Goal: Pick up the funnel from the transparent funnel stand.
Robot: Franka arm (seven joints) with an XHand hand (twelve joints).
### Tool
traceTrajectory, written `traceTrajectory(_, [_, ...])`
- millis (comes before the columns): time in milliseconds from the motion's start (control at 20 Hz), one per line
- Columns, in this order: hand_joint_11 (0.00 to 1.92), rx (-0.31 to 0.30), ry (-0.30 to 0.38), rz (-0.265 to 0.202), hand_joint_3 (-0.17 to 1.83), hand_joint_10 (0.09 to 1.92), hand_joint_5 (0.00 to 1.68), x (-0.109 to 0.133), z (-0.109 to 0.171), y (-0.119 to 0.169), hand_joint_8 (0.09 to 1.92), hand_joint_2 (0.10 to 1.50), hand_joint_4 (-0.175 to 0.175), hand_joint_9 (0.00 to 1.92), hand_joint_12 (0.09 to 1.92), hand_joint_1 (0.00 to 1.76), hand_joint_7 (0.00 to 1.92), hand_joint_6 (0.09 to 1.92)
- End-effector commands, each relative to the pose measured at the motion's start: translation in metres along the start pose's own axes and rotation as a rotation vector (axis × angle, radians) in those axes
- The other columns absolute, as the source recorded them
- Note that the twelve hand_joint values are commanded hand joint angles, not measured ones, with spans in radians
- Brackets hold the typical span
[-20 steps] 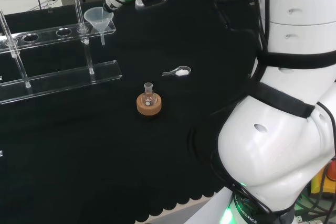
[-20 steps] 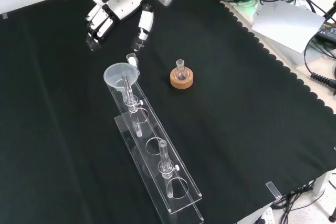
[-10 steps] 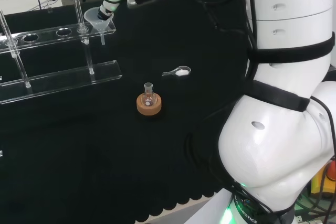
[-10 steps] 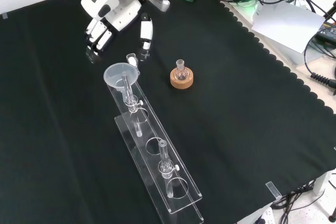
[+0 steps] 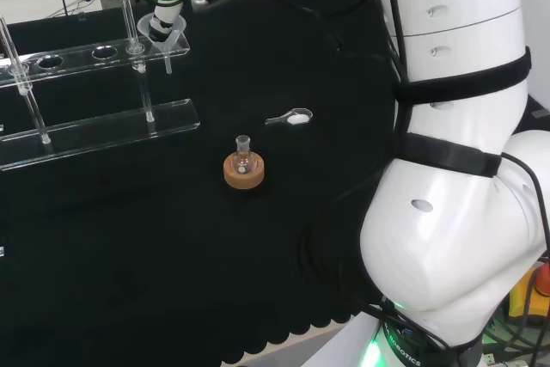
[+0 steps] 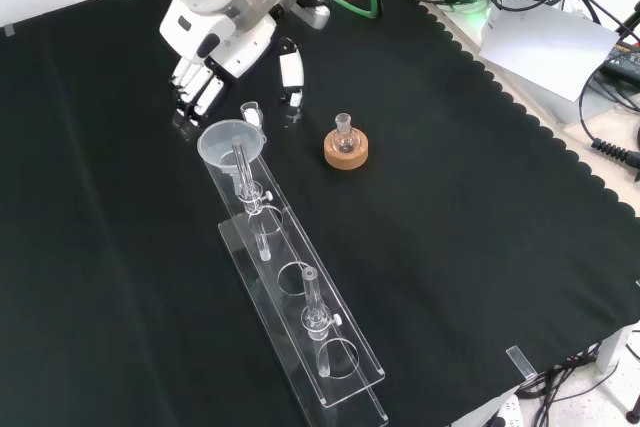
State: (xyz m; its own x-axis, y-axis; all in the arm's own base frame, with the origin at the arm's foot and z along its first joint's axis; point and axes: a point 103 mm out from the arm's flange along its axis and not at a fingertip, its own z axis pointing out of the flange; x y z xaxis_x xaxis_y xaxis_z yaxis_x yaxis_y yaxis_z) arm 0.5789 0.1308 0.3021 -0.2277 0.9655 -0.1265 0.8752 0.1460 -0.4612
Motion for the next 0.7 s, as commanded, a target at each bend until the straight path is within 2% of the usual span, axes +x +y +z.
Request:
traceTrajectory(50, [0.24,0.013,-0.056,-0.012,0.41,0.83,0.07,0.013,0.001,0.004,0.59,0.67,-0.116,0.23,1.44,0.71,0.0,0.09])
traceTrajectory(400, [0.25,0.014,-0.091,0.015,0.46,0.83,0.08,0.01,0.003,0.017,0.6,0.64,-0.125,0.24,1.43,0.79,0.0,0.09])
traceTrajectory(700, [0.27,0.009,-0.076,-0.002,0.55,0.82,0.09,0.008,0.001,0.024,0.62,0.61,-0.126,0.26,1.42,0.8,0.0,0.09])
